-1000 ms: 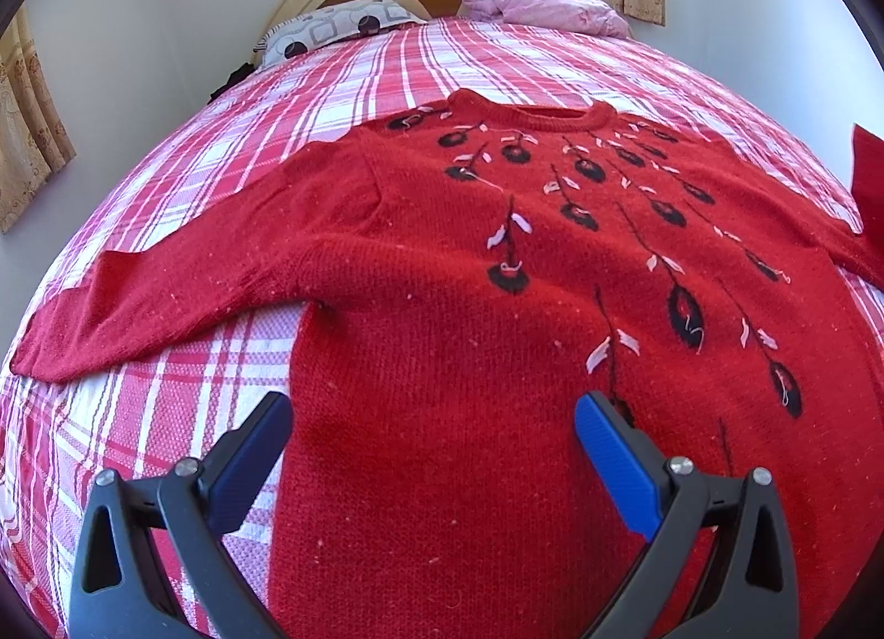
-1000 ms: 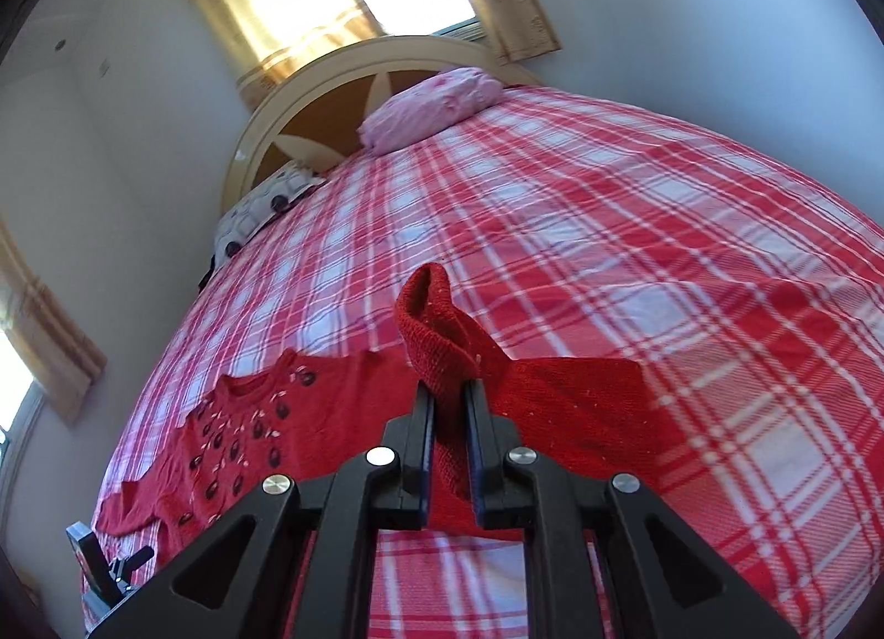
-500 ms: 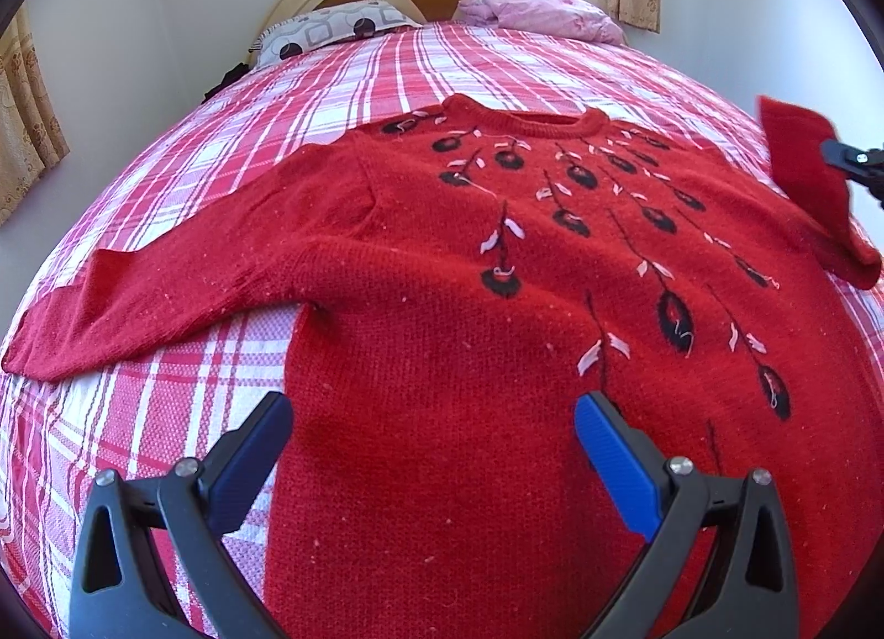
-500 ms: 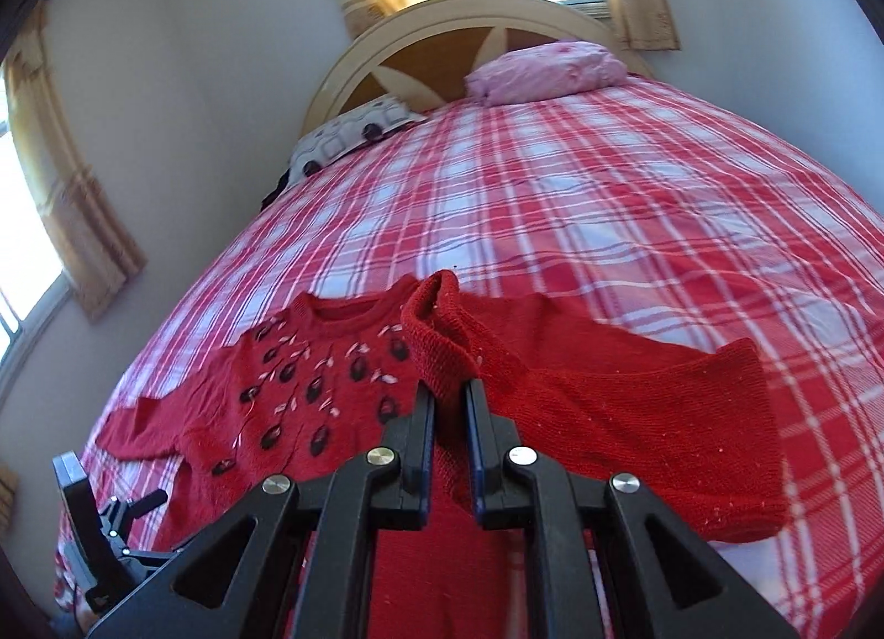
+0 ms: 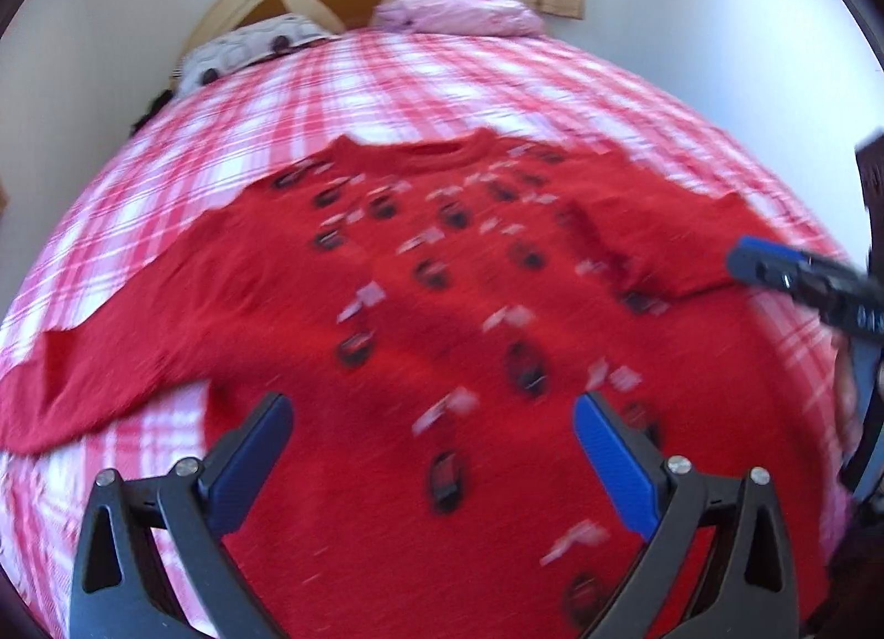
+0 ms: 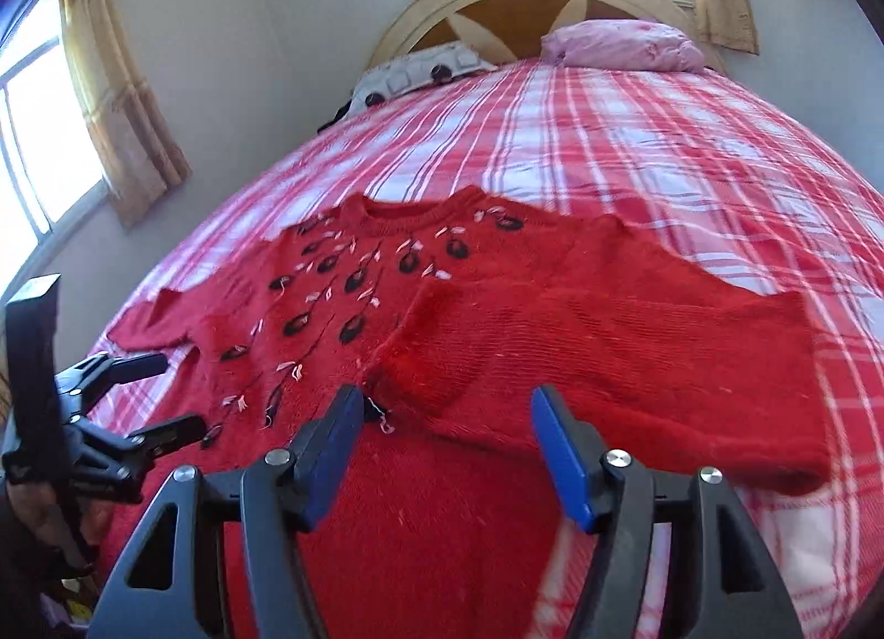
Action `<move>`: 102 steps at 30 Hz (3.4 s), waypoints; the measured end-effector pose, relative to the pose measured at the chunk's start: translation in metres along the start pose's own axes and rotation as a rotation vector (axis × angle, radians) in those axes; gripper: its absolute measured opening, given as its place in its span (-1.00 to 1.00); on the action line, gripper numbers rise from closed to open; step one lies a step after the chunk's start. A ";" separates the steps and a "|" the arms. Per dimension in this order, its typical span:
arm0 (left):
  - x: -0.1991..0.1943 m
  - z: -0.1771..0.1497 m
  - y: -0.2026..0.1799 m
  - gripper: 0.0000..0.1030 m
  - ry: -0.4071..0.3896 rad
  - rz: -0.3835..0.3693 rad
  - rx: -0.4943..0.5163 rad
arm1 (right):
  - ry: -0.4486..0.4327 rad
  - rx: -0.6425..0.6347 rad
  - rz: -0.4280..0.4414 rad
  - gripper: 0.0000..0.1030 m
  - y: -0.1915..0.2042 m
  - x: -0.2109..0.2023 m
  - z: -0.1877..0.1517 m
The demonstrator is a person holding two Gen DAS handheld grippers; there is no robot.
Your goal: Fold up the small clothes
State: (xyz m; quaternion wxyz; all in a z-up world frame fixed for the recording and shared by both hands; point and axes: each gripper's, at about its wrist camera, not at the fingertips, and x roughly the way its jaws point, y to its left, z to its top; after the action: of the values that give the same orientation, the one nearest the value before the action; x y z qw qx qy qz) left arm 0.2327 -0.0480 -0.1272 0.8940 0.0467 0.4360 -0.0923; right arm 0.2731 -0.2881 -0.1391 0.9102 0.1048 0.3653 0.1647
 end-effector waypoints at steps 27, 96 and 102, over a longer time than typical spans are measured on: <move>0.092 0.085 -0.080 -0.85 0.119 -0.281 -0.120 | -0.093 0.114 -0.202 0.26 -0.061 -0.040 -0.049; 0.041 -0.005 0.143 -0.87 0.019 -0.083 -0.414 | -0.043 -0.170 -0.084 0.28 0.016 -0.017 -0.016; 0.042 -0.007 0.143 -0.78 0.028 -0.081 -0.401 | 0.087 -0.240 -0.034 0.28 0.035 0.041 0.016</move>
State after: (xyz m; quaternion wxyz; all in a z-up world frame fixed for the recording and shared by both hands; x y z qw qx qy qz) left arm 0.2824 0.0880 -0.1637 0.8748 -0.1486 0.4596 -0.0388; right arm 0.3045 -0.2415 -0.1428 0.9022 -0.0181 0.3837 0.1962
